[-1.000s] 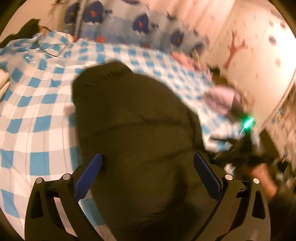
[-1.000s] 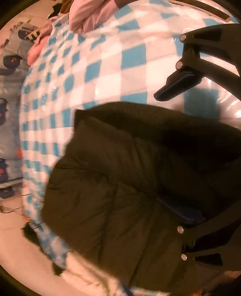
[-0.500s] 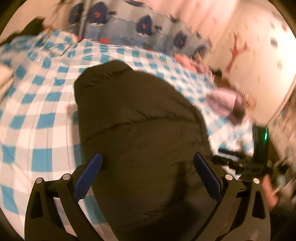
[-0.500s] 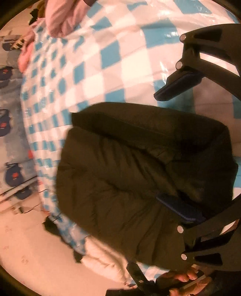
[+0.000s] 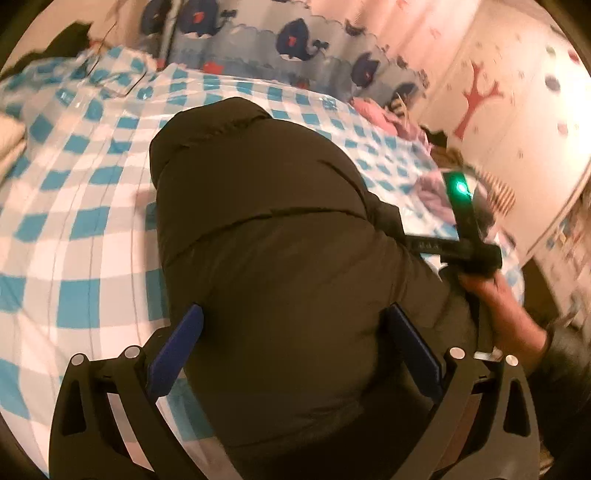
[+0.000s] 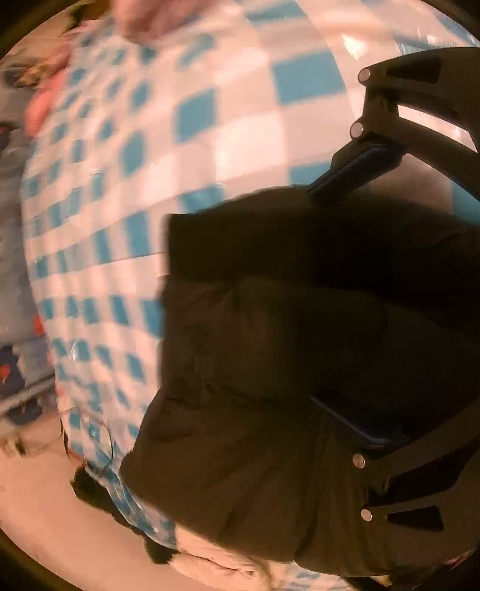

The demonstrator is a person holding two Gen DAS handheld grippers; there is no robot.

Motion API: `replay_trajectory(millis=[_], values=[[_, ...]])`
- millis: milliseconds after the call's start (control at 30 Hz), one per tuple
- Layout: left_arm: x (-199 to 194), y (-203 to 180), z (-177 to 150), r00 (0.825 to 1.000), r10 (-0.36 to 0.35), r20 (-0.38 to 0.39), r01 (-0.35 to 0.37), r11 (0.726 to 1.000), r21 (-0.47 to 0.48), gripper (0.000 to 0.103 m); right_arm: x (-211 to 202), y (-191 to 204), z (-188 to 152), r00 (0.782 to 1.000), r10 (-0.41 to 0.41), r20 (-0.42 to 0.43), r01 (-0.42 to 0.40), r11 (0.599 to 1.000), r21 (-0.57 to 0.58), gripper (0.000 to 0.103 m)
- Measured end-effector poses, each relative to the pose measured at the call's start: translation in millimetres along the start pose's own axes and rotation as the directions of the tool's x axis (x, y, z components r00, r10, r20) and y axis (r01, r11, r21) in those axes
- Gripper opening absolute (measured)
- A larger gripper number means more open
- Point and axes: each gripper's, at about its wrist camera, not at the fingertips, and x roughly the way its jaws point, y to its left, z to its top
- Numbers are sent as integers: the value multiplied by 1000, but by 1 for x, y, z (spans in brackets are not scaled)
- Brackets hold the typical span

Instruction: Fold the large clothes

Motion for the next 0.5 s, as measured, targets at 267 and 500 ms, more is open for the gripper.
replay_trajectory(millis=[267, 500], values=[[-25, 10, -7, 998, -25, 64, 31, 996, -84, 95, -89, 4, -48, 965, 163, 207, -161, 987, -26, 96], [-32, 5, -42, 998, -10, 60, 19, 988, -156, 95, -53, 24, -92, 991, 109, 72, -98, 985, -139, 96]])
